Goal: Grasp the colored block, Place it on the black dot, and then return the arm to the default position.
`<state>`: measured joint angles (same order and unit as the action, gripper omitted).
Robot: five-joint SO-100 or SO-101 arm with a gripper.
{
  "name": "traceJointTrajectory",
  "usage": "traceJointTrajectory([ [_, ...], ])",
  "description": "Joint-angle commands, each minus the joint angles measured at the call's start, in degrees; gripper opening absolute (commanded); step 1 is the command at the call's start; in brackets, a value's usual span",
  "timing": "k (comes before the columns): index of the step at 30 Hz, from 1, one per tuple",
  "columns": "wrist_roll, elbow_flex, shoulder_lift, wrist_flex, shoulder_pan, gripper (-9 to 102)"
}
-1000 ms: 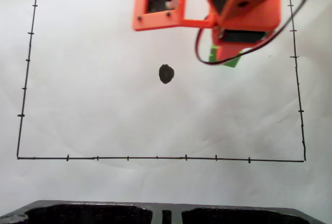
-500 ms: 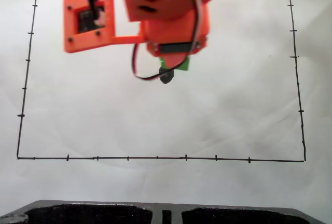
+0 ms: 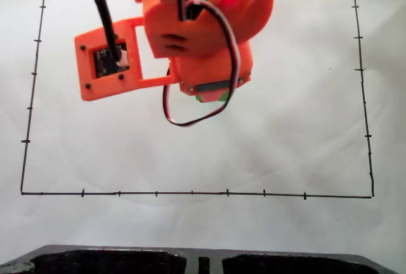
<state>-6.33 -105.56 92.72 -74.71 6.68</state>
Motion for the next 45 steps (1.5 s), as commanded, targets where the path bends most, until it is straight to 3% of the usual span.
traceJointTrajectory([
  [1, 1.1, 0.9, -0.4, 1.0, -0.8, 3],
  [29, 5.2, 1.8, -7.5, 7.6, -3.4, 6],
  [40, 6.6, 1.8, -1.4, -0.7, -3.2, 38],
  [45, 6.9, 1.8, 3.7, -3.0, -2.4, 48],
])
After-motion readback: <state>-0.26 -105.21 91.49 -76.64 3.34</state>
